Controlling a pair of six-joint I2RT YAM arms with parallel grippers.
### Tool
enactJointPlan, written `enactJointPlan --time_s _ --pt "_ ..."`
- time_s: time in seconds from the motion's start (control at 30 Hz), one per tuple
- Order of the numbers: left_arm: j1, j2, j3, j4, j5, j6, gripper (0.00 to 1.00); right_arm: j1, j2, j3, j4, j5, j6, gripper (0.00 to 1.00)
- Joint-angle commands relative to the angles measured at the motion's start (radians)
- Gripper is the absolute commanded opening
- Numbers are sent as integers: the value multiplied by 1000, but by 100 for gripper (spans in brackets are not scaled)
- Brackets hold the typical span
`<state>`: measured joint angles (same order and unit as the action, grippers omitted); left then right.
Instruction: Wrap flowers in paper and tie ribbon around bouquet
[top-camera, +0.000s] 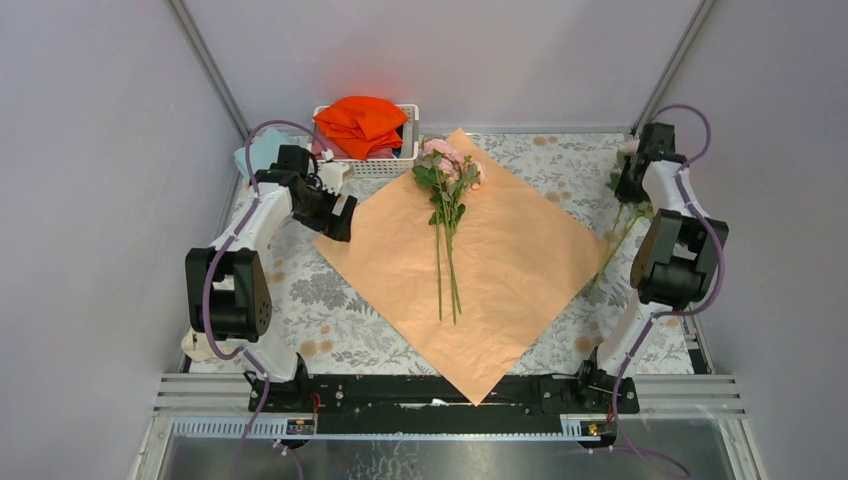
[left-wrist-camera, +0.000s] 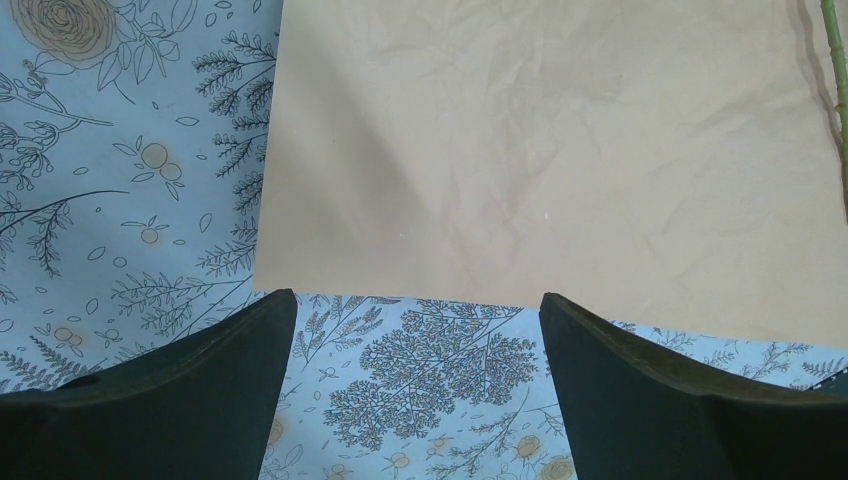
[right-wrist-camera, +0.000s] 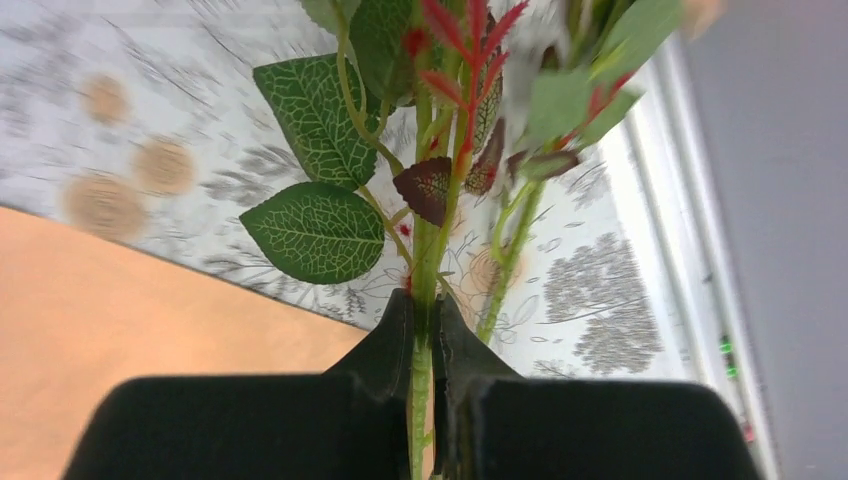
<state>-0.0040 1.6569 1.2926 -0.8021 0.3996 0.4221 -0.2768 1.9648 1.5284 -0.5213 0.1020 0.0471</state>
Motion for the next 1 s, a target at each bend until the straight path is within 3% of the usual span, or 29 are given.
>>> enactJointPlan --time_s 0.0,0.17,0.2,0.3,0.5,0.77,0.83,0.87,0.9,0.97 --pt "2 -6 -1 -6 -7 8 99 50 -263 83 63 65 -95 0" --pt "3 -1 7 -6 -2 5 99 313 -447 60 114 241 -188 0" --pt "3 -1 9 -6 -2 5 99 363 -470 66 111 182 -157 0" --pt "3 0 10 -7 -4 5 99 445 -492 7 222 -228 69 0" --pt "2 -8 4 -16 -6 6 99 630 -285 -28 315 -290 262 0" --pt "0 -11 8 -17 -5 4 99 702 24 86 250 -302 298 0" --pt "-2 -12 7 -17 -9 3 99 702 58 120 195 -284 300 11" --pt "-1 -13 6 -16 -11 3 99 701 64 139 159 -246 291 22" --pt "-1 -14 5 -17 -11 3 99 700 62 158 120 -213 276 41" --pt "-2 -14 3 -17 -11 5 99 690 25 185 50 -140 243 61"
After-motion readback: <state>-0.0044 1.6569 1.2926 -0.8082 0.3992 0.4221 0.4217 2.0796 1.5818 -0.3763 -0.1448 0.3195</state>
